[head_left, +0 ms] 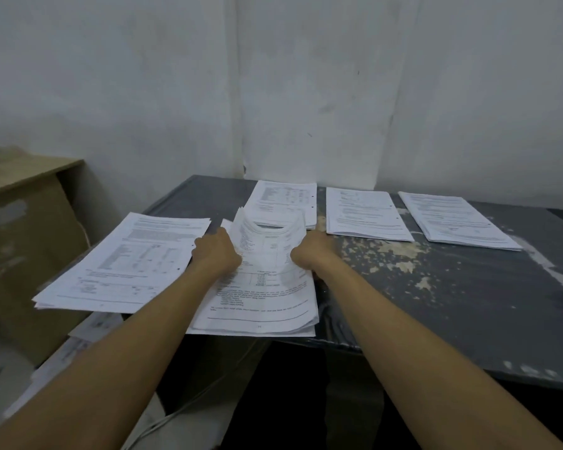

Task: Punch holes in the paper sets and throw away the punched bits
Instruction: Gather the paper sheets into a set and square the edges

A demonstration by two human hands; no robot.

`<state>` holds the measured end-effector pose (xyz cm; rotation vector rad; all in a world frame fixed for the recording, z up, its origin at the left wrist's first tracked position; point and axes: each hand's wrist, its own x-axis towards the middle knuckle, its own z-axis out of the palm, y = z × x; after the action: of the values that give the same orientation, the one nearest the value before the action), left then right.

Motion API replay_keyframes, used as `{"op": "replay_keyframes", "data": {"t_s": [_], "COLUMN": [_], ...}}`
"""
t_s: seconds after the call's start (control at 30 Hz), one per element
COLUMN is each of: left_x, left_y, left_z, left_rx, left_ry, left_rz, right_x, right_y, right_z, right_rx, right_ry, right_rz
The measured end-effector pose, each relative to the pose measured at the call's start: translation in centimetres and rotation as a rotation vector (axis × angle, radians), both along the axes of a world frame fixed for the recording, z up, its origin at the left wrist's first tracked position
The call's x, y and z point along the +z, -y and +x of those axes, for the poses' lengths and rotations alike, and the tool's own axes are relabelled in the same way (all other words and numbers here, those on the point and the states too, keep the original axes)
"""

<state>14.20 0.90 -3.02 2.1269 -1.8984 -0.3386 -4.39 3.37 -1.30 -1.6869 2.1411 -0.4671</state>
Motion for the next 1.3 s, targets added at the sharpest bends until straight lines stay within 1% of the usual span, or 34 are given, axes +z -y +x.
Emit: {"op": "replay_keyframes", "data": {"t_s": [0.07, 0.13, 0.23, 0.3, 0.37, 0.4, 0.47, 0.53, 0.6, 0.7, 0.77, 0.83, 0.93, 1.0, 1.13, 1.23, 1.3], "left_x": [0.0, 0.2, 0.4, 0.4, 0.4, 0.4, 0.3, 0.3, 0.8, 2.9, 4.8, 6.8, 9.0, 9.7, 8.9, 8.0, 7.9], "left_y": [0.0, 0.2, 0.3, 0.3, 0.3, 0.4, 0.5, 0.6, 0.8, 0.9, 0.9, 0.7, 0.5, 0.3, 0.3, 0.2, 0.4], "left_z": [0.2, 0.5, 0.7, 0.8, 0.9, 1.1, 1.4, 1.7, 1.8, 1.8, 1.6, 1.3, 0.9, 0.6, 0.9, 0.9, 0.6], "left_rx": [0.01, 0.018, 0.063, 0.11, 0.126, 0.121, 0.101, 0.085, 0.066, 0.015, -0.045, -0.113, -0.196, -0.22, -0.24, -0.276, -0.284], "left_ry": [-0.014, -0.079, -0.191, -0.201, -0.213, -0.241, -0.322, -0.41, -0.522, -0.767, -0.922, -1.018, -1.087, -1.121, -1.194, -1.199, -1.193], "left_rz": [-0.001, 0.024, 0.073, 0.085, 0.084, 0.078, 0.076, 0.075, 0.041, -0.08, -0.182, -0.287, -0.442, -0.496, -0.476, -0.457, -0.459], "right_x": [-0.1, -0.1, 0.1, 0.2, 0.2, 0.2, -0.2, -0.5, -0.4, 1.4, 3.1, 5.0, 7.5, 8.4, 7.8, 6.7, 6.5], "right_y": [0.2, 0.3, 0.1, 0.1, 0.3, 0.3, 0.6, 0.3, 0.3, 0.4, 0.8, 1.1, 1.4, 1.4, 0.9, 0.5, 0.6], "right_z": [-0.1, -0.2, -0.1, -0.1, -0.1, -0.1, -0.1, -0.3, -0.7, -1.6, -2.2, -2.6, -3.1, -3.4, -3.6, -3.6, -3.4], "right_rx": [-0.008, -0.04, -0.073, -0.079, -0.105, -0.138, -0.18, -0.172, -0.157, -0.169, -0.16, -0.134, -0.092, -0.05, -0.007, 0.032, 0.015], "right_ry": [0.102, 0.211, 0.269, 0.31, 0.394, 0.467, 0.681, 0.869, 0.998, 1.012, 1.056, 1.096, 1.117, 1.126, 1.022, 0.981, 0.974], "right_rz": [0.009, 0.009, -0.01, 0.004, 0.011, 0.006, -0.004, -0.043, -0.077, -0.118, -0.163, -0.227, -0.331, -0.395, -0.476, -0.441, -0.42]}}
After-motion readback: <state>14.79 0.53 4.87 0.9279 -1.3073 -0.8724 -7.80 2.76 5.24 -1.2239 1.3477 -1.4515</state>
